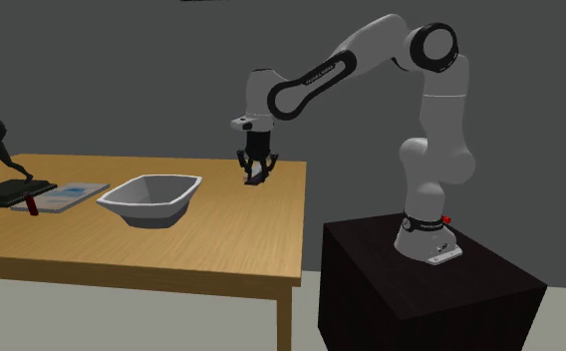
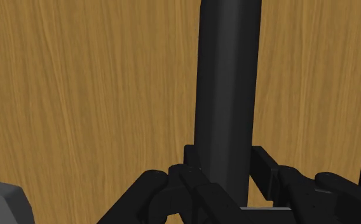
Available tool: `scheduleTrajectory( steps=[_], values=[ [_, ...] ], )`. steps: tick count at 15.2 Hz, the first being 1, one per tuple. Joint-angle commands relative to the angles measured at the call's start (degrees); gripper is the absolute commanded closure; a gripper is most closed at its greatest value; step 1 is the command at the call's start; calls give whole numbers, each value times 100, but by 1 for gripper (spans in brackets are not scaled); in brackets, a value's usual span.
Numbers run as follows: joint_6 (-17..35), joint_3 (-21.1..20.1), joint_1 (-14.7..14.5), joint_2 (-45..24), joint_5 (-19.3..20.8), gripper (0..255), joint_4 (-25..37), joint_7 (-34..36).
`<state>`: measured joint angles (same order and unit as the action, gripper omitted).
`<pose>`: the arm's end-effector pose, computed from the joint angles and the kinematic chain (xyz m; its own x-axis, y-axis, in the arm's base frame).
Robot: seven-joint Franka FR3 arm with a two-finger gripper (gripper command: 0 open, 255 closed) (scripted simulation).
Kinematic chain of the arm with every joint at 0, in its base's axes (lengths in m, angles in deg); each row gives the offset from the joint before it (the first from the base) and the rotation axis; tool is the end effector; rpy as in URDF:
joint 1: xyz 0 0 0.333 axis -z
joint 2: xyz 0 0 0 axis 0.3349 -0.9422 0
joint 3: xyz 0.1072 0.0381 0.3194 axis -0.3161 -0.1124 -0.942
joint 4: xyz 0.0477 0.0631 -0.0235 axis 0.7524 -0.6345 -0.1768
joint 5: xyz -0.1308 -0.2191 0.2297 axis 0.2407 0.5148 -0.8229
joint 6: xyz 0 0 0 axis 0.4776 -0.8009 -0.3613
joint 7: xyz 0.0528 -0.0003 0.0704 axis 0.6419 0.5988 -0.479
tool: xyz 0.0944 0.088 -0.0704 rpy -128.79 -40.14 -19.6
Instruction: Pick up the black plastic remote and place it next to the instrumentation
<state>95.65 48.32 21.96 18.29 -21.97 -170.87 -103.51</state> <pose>0.4886 -0.1660 0.4241 0.4092 0.9124 0.0097 0.9091 -0.4086 0.0809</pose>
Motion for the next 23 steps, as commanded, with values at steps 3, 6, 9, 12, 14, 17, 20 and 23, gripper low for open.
scheduleTrajectory(
  steps=[3, 6, 9, 12, 14, 17, 20, 23],
  values=[
    [14, 255, 258, 237, 35, 255, -241, -505],
    [26, 465, 456, 349, 49, 255, -362, -907],
    [24, 685, 656, 413, 49, 255, -424, -1326],
    [10, 915, 851, 425, 27, 255, -426, -1764],
    [-6, 1070, 982, 402, -4, 255, -395, -2067],
    [56, 1172, 1067, 338, -56, 255, -404, -2285],
    [282, 1181, 1069, 218, -134, 255, -526, -2346],
    [507, 1186, 1072, 86, -225, 255, -636, -2416]
  ],
)
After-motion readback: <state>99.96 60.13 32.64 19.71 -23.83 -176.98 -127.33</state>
